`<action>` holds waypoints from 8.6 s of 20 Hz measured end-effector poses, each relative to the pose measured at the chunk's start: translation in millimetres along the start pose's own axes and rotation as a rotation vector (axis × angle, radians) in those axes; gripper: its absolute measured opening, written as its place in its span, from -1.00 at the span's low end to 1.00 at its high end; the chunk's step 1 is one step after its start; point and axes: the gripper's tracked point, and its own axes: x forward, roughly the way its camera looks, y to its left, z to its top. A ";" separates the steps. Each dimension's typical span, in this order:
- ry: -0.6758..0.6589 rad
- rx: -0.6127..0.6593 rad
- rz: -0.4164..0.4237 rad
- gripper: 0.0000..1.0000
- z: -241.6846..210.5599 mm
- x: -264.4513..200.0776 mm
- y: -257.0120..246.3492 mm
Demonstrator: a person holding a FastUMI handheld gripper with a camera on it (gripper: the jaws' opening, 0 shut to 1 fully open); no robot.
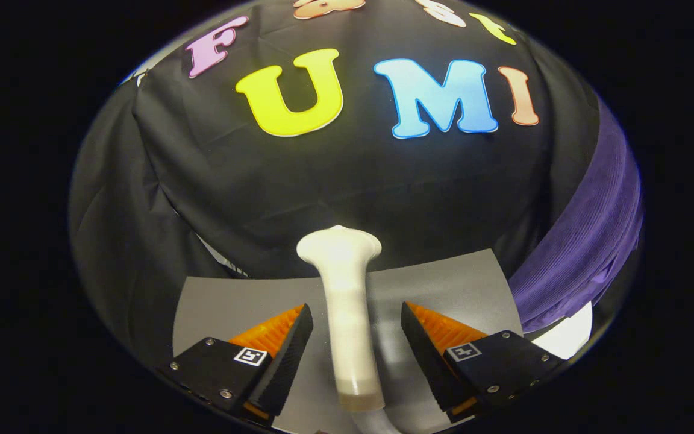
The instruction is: Iron the clothes twice with a garment steamer, once on the left side and once on the right side.
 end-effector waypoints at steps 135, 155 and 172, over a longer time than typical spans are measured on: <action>-0.329 -0.019 -0.545 -0.29 -198.1 -162.3 -433.1; -0.757 -0.031 -0.836 -0.30 15.5 -300.7 -495.0; -0.782 -0.071 -0.907 -0.30 63.0 -281.8 -519.6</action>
